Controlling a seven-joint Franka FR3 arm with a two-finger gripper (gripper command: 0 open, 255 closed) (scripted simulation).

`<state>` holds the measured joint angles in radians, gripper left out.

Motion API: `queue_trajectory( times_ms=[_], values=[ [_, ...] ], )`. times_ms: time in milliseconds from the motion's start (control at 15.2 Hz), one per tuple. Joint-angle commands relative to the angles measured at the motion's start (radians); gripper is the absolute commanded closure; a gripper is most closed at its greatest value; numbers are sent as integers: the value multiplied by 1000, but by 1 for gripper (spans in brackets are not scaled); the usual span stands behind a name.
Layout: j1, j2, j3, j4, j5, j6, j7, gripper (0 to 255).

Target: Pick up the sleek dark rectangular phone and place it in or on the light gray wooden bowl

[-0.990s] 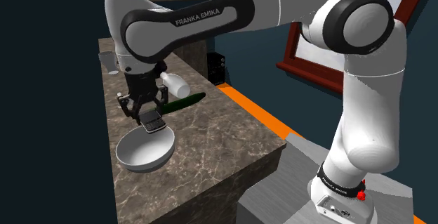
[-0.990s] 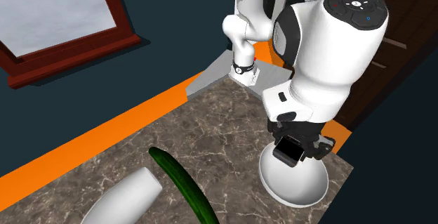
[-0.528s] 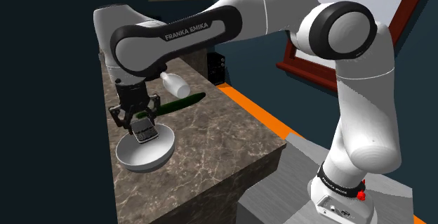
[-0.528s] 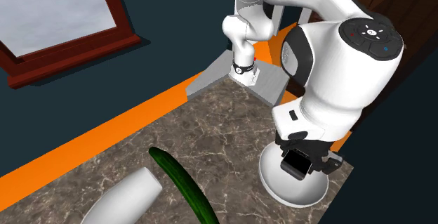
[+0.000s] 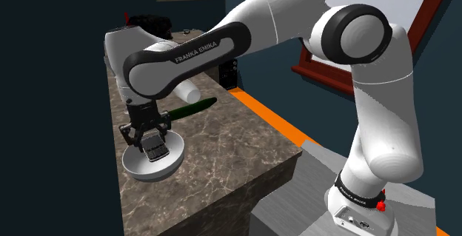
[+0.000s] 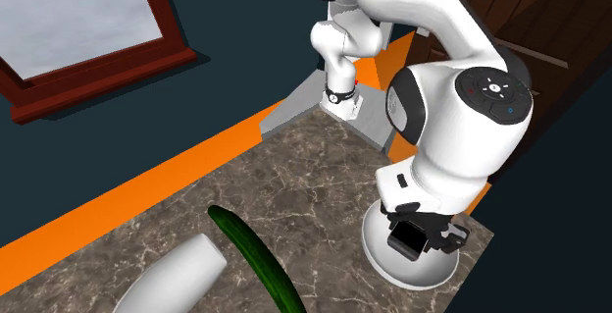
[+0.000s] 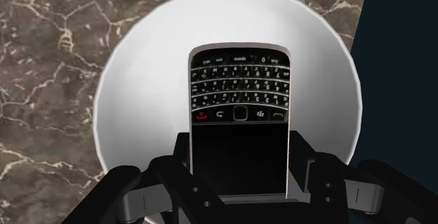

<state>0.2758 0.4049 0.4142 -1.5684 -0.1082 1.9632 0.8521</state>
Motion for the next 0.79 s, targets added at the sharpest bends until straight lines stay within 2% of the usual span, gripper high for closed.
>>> queue_trajectory(
  times_ms=[0,462,528,726],
  values=[
    [-2,2,-1,-14,-1,16,-1,255],
    [-1,2,-1,-14,-1,16,-1,255],
    [-1,2,-1,-14,-1,16,-1,0],
    [-1,2,-1,-14,-1,16,-1,0]
  ],
)
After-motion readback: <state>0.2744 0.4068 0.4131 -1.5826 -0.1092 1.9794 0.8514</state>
